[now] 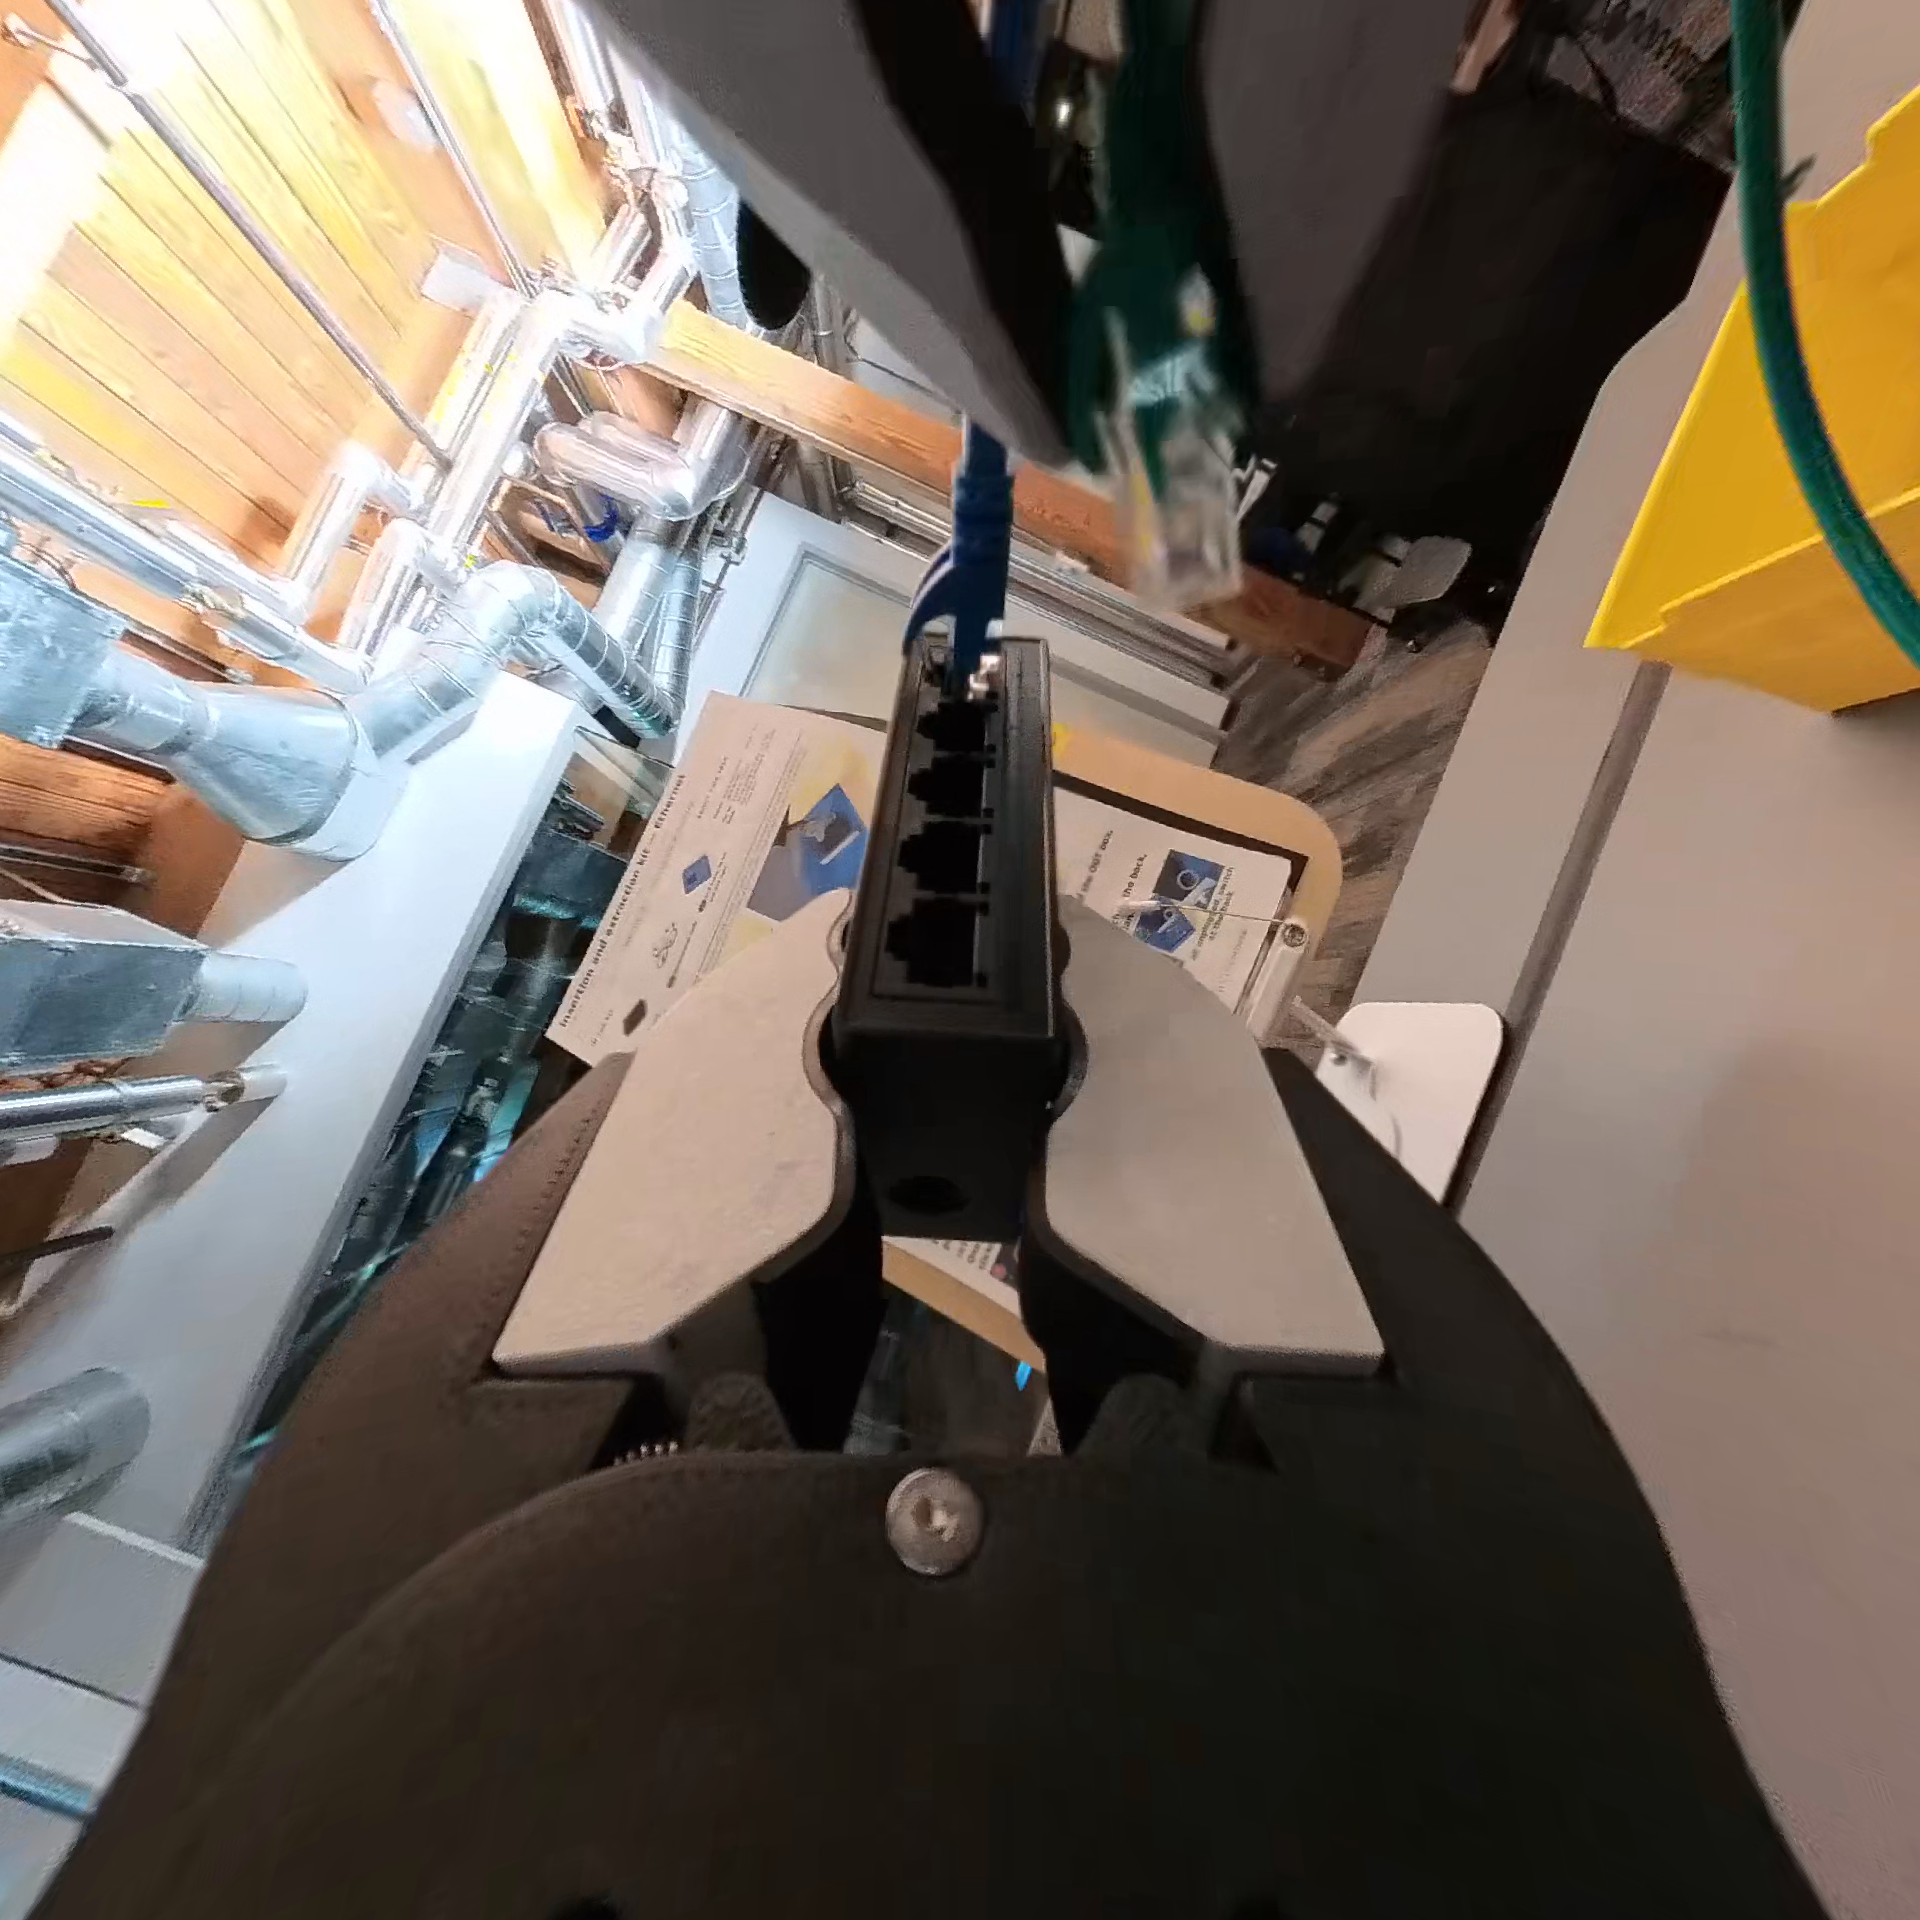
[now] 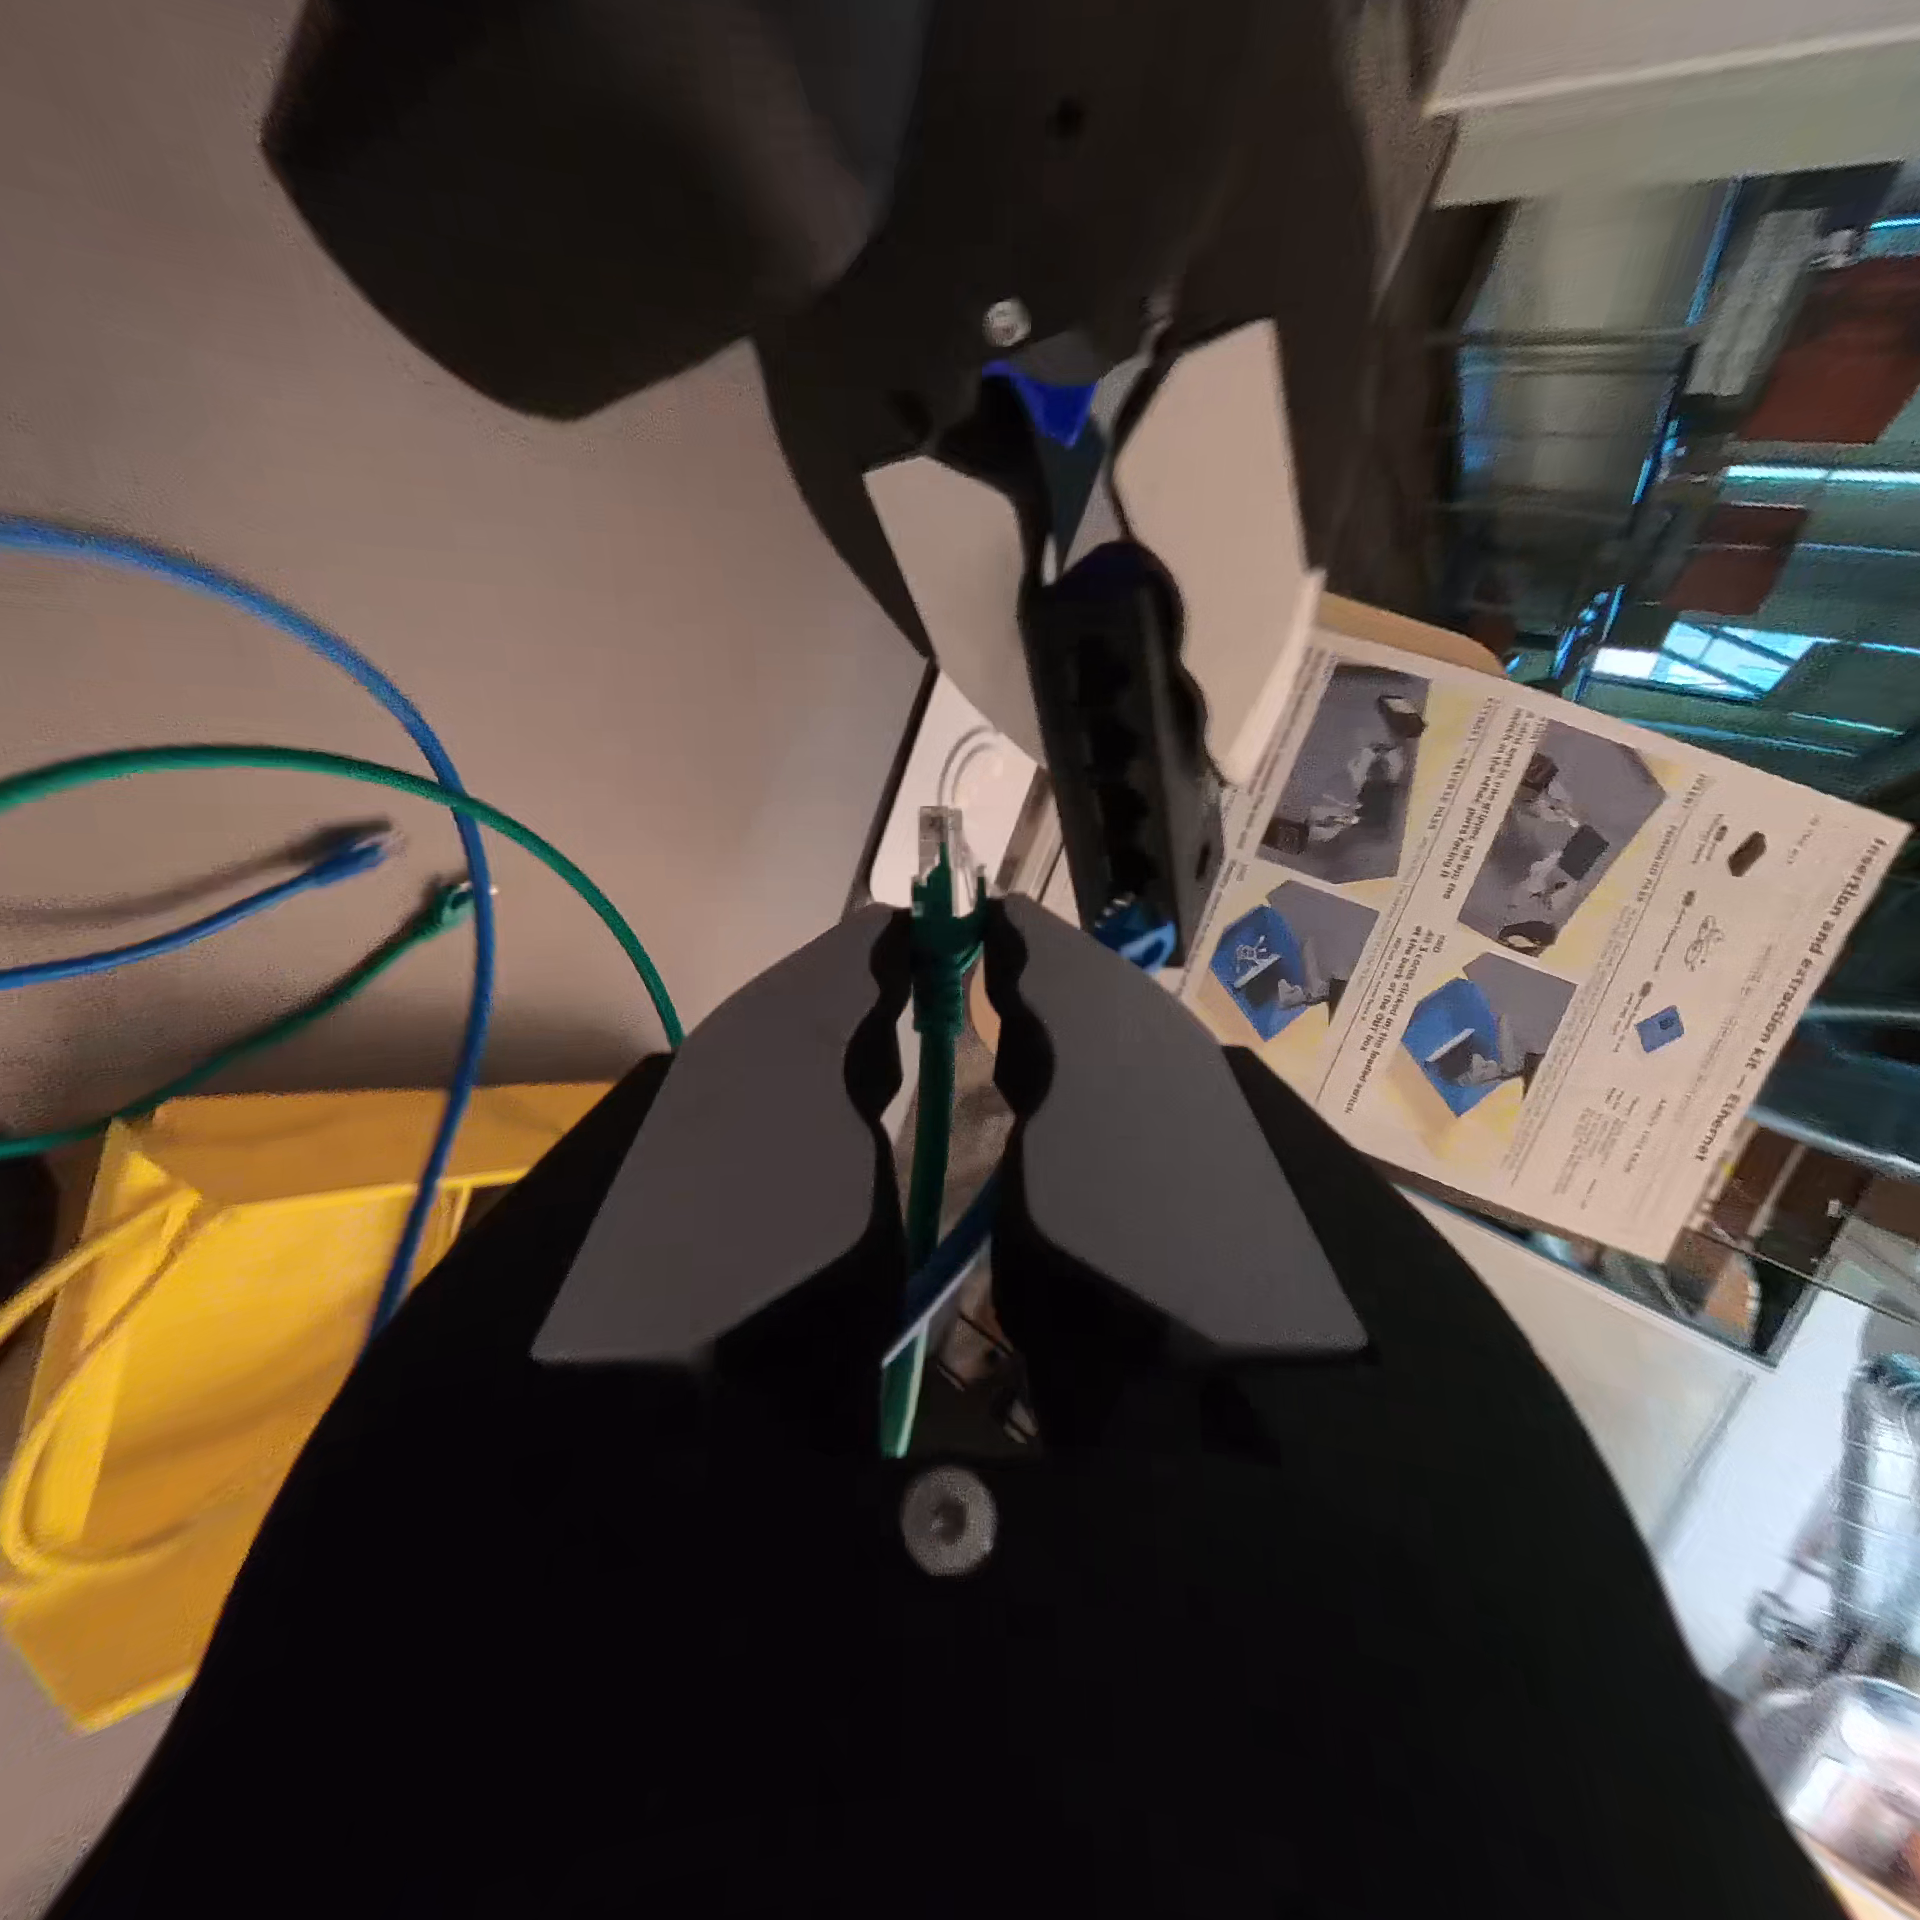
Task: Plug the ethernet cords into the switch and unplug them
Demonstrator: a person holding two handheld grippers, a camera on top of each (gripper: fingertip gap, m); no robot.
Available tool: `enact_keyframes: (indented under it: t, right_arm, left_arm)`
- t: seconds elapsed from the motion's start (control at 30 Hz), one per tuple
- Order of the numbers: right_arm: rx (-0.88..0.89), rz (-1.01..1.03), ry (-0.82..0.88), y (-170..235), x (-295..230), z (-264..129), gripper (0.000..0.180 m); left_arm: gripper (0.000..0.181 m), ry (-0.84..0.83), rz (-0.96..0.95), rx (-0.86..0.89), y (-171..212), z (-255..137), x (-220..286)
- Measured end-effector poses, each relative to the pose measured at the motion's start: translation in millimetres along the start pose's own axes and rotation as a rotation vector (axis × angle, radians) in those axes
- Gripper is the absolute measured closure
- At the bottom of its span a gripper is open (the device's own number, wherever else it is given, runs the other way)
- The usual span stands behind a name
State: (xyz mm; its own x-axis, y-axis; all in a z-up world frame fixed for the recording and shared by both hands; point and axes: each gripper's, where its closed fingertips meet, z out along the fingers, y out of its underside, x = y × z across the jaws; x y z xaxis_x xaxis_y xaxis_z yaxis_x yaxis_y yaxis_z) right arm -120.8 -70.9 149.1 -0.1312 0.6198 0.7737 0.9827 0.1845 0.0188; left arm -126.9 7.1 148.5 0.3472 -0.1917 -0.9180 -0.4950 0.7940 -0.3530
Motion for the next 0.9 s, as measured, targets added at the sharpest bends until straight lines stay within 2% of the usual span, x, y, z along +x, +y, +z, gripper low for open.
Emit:
enact_keyframes:
  t: [0.07, 0.27, 0.4, 0.67, 0.9]
  right_arm:
    - [0.048, 0.074, -0.006, -0.6, -2.5, -5.7, 0.165]
    - [0.096, 0.042, 0.017, -5.4, -38.5, -13.7, 0.165]
    - [0.070, 0.107, 0.059, 17.4, -49.9, -18.6, 0.165]
    - [0.091, 0.340, 0.143, 80.3, -48.2, -44.4, 0.165]
    - [0.217, 0.531, 0.186, 108.9, -46.6, -44.3, 0.165]
  left_arm:
    - [0.152, 0.003, -0.008, -0.013, 7.6, 1.8, -0.1]
    - [0.152, 0.053, -0.022, -0.132, 41.4, 9.9, 6.1]
    - [0.152, 0.050, 0.009, -0.164, 50.3, 12.6, 8.7]
    - [0.153, 0.034, 0.118, -0.142, 36.2, 14.6, 16.2]
    - [0.153, 0.029, 0.211, -0.095, 16.0, 10.9, 22.4]
